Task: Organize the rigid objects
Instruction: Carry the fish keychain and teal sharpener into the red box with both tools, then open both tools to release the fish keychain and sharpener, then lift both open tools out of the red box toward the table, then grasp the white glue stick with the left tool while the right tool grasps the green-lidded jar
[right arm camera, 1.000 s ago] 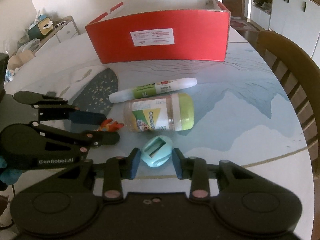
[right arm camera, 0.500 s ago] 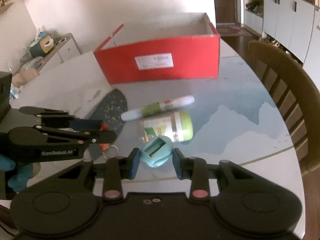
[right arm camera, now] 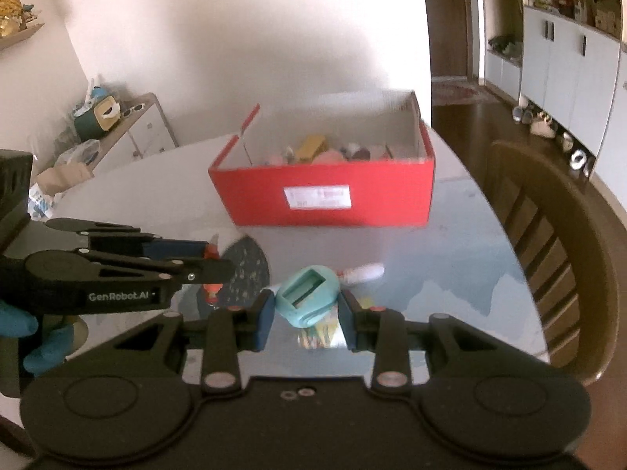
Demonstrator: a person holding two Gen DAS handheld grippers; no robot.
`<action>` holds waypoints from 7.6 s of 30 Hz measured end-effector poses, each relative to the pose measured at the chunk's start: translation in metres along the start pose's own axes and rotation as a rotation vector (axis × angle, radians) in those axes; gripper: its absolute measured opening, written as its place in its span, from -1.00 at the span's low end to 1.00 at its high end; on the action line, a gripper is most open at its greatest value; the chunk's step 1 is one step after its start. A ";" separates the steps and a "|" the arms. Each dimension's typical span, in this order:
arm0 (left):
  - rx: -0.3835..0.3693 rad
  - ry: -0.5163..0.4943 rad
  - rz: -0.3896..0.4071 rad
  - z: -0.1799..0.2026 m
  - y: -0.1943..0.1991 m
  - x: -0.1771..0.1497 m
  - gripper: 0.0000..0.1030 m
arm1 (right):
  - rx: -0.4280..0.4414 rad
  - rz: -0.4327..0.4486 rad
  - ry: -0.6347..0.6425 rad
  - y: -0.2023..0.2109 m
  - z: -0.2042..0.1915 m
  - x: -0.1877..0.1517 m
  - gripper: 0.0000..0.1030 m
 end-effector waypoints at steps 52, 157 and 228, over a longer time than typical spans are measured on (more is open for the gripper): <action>0.348 -0.047 -0.107 -0.129 -0.134 0.146 -0.38 | -0.097 0.003 0.235 -0.163 0.031 0.170 -0.34; 0.137 -0.042 0.003 -0.050 -0.017 0.089 0.51 | -0.011 0.174 0.041 -0.011 0.006 0.088 0.78; -0.038 -0.294 -0.166 0.011 -0.147 -0.024 -0.51 | -0.128 -0.127 0.058 -0.110 0.029 -0.053 0.60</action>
Point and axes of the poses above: each gripper's, at about its wrist camera, not at the fingertips, and y roughly against the way its jaws point, z to its right, x to its top, the point moved 7 cm from there along -y, roughly the way its jaws point, and after that the axes turned 3 degrees about -y, right-handed, at the moved point
